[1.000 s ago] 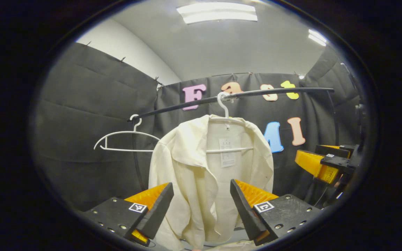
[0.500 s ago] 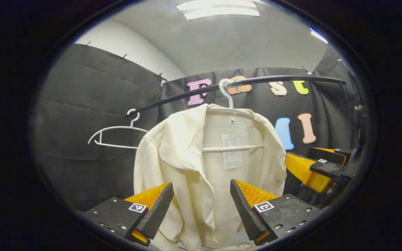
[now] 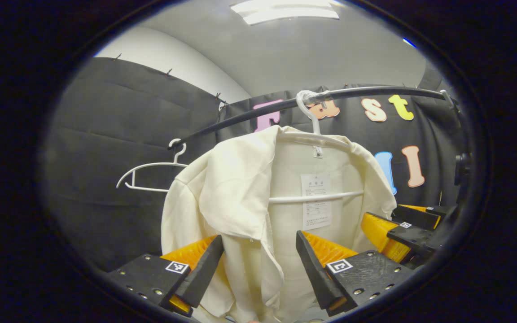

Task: Grasp the clothes on the hanger with both hands and then place them into the laundry hamper below.

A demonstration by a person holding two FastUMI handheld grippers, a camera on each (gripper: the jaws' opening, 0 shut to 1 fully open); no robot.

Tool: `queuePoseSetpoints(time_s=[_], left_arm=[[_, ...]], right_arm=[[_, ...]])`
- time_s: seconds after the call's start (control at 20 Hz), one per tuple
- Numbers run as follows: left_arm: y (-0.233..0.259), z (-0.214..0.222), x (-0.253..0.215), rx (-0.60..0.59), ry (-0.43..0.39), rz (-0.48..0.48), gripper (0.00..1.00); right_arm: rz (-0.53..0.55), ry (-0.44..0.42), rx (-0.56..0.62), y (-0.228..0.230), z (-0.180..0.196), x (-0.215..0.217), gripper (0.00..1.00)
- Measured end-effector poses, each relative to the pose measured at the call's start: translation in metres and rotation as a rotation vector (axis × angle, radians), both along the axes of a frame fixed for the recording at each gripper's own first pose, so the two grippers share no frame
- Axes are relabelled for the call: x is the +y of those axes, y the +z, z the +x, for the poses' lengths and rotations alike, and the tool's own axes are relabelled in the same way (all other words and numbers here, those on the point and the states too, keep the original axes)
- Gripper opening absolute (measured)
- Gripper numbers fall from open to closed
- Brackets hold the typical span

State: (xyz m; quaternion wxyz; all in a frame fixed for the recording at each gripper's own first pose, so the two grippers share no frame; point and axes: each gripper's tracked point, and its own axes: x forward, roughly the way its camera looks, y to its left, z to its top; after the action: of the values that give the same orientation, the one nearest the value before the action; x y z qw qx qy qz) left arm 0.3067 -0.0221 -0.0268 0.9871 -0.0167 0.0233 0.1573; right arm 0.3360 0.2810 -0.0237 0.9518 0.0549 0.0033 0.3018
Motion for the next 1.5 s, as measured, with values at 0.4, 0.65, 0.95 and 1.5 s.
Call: queuePoseSetpoints(time_s=[0.4,0.65,0.95,1.5], left_arm=[[-0.001,0.020,0.020,-0.017,0.114,-0.031,0.95],[-0.006,0.029,0.027,0.020,0.140,-0.003,0.96],[-0.018,0.025,0.034,0.085,0.149,-0.001,0.57],[-0.007,0.004,0.058,0.040,0.173,0.064,0.03]], right_arm=[[0.055,-0.045,0.078,-0.009,0.035,0.013,0.95],[0.080,-0.051,0.116,-0.007,0.047,0.023,0.96],[-0.024,-0.036,0.168,-0.031,0.051,0.034,0.52],[-0.081,-0.168,-0.003,-0.001,0.055,-0.001,0.00]])
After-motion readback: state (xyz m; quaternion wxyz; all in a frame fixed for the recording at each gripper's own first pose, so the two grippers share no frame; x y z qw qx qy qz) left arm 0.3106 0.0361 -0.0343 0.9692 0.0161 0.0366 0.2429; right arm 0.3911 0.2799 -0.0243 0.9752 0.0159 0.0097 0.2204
